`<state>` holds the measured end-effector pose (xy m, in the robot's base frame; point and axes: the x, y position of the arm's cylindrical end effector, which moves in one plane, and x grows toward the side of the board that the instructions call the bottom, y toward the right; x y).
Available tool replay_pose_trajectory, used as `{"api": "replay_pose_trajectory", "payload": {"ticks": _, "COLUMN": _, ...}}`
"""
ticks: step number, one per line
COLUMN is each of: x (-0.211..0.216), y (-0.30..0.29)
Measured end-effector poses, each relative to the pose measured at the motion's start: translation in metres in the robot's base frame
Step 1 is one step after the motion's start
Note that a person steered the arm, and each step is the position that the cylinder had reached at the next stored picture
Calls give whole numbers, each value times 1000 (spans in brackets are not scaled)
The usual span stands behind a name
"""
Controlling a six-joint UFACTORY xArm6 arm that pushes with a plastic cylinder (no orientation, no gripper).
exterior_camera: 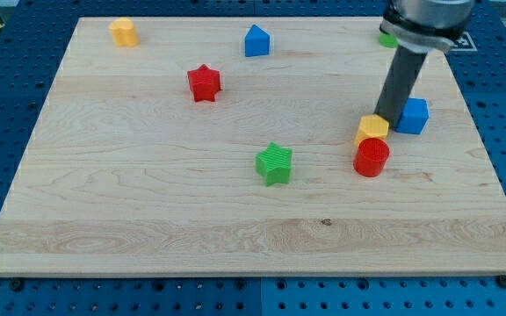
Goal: Move the red circle to the top left of the green star
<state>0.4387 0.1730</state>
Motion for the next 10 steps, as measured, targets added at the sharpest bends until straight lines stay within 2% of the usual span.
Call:
{"api": "replay_pose_trajectory", "payload": {"ticks": 3, "x": 87, "y": -14}}
{"api": "replay_pose_trajectory", "payload": {"ticks": 4, "x": 77, "y": -54}}
{"api": "replay_pose_trajectory", "payload": {"ticks": 5, "x": 38, "y": -85}}
{"api": "replay_pose_trajectory", "payload": {"ticks": 6, "x": 19, "y": -97}}
{"api": "replay_pose_trajectory", "payload": {"ticks": 8, "x": 15, "y": -56}}
{"api": "replay_pose_trajectory", "payload": {"ticks": 9, "x": -8, "y": -50}}
{"api": "replay_pose_trajectory", "payload": {"ticks": 10, "x": -14, "y": -82}}
